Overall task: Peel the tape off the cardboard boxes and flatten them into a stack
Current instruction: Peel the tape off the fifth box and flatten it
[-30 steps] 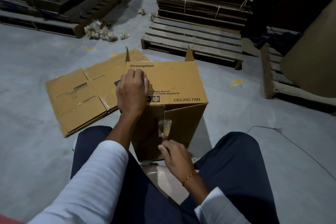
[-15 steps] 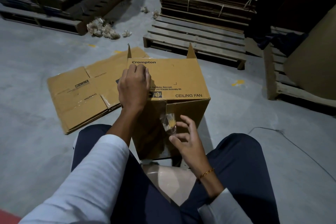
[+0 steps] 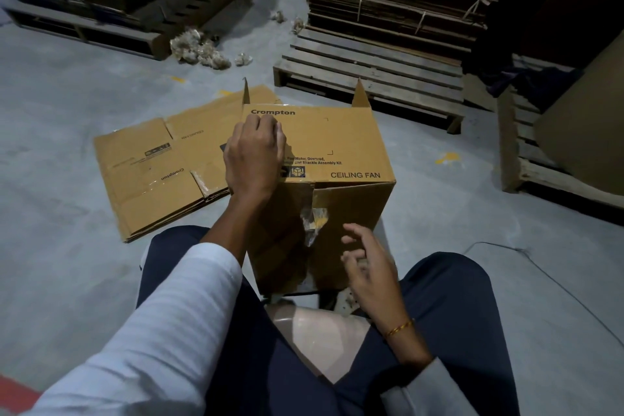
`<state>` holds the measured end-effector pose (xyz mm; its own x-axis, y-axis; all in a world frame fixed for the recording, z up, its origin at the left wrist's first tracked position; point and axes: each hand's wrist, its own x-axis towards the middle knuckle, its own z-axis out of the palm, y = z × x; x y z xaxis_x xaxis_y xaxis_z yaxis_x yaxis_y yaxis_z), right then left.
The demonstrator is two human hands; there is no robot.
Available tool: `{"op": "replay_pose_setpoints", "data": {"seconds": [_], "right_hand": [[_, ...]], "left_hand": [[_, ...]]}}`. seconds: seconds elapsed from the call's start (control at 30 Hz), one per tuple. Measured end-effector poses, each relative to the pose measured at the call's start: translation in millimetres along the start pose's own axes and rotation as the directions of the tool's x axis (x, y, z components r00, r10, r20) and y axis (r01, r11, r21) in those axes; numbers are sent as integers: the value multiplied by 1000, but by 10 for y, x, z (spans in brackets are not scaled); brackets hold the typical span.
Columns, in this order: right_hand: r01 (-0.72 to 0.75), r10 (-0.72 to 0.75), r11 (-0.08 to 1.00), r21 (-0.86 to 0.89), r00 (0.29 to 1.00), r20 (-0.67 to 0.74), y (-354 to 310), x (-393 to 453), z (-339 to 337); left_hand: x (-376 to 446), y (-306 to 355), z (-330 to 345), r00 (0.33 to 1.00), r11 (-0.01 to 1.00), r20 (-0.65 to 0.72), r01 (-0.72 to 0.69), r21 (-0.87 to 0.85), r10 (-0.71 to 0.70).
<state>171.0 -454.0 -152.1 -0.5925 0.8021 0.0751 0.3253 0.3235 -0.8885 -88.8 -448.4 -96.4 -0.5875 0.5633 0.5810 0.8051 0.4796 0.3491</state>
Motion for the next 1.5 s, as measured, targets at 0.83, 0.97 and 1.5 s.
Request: {"op": "replay_pose_setpoints", "data": {"seconds": [0.83,0.97,1.5], "right_hand": [[111,-107,989,96,993,-52,-99,295,184],[-36,47,964,264,998,-37,-50,388,190],[-464,521,665,585,850,81,-272,498,351]], "left_hand": [[-21,31,15,1000,999,-21,-20,32,21],[-22,19,18,1000,999,-14,-15,31,16],[-34,12,10,1000,1000,-10,-10,27,10]]}}
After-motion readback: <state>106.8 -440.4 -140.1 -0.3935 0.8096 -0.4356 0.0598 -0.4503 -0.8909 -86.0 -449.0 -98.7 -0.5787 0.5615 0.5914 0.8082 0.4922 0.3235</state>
